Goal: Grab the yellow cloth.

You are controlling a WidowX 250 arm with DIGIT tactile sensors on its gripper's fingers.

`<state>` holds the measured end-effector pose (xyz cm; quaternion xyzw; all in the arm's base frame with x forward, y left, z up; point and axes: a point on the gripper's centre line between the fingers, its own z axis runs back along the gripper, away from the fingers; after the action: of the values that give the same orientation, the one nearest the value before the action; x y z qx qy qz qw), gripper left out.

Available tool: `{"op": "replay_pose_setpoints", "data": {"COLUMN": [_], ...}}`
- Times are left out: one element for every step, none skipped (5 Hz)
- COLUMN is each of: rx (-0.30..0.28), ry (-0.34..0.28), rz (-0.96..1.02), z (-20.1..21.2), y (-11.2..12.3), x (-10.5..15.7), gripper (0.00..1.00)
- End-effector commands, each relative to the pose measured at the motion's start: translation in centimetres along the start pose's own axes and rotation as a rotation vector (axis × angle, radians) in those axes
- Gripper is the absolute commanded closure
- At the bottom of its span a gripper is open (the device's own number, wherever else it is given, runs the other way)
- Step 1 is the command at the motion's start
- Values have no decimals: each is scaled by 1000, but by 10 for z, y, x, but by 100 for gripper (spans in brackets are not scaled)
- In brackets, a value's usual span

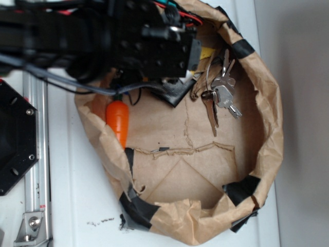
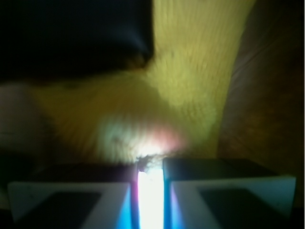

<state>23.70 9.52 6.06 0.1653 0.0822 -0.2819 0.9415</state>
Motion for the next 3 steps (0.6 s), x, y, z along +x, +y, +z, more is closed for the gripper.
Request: {"op": "replay_pose_setpoints", "data": {"rx": [-74, -153, -251], "ry": [-319, -329, -415], "rz": [302, 443, 494], "z": [139, 139, 134], "y": [-20, -26, -28], "x": [32, 41, 47], "gripper": [100, 100, 100]}}
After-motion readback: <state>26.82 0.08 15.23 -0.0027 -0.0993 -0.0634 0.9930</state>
